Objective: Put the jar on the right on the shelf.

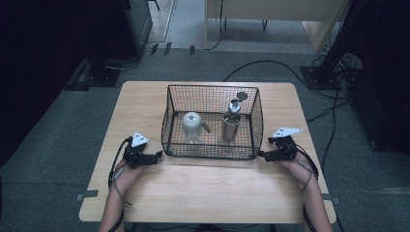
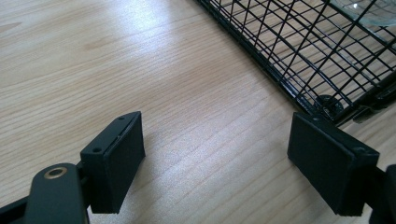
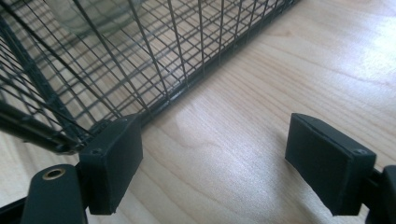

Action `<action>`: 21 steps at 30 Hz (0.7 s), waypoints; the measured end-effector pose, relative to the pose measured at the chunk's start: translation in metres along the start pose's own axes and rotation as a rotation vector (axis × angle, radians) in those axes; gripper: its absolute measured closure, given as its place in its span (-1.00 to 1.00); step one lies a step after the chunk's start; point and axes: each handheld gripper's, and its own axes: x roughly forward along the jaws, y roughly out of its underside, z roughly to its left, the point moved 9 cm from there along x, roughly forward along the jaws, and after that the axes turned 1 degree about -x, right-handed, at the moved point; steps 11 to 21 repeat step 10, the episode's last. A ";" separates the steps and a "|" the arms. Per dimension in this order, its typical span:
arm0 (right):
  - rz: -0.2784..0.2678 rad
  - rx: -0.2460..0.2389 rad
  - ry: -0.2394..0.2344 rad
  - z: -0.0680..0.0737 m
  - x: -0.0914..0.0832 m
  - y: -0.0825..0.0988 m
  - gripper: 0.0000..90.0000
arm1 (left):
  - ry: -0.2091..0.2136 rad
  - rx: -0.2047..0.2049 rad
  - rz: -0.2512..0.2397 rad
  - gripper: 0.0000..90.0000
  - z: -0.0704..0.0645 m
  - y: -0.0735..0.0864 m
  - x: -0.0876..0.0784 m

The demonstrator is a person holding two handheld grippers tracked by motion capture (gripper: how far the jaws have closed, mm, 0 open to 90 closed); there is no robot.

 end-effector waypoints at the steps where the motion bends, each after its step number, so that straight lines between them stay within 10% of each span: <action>1: -0.003 -0.004 0.002 0.000 0.000 0.000 -0.59 | 0.000 0.000 0.001 -0.58 0.000 0.000 0.000; 21: -0.024 0.012 -0.002 -0.002 0.000 0.000 -0.59 | 0.000 0.000 0.001 -0.58 0.000 0.000 0.000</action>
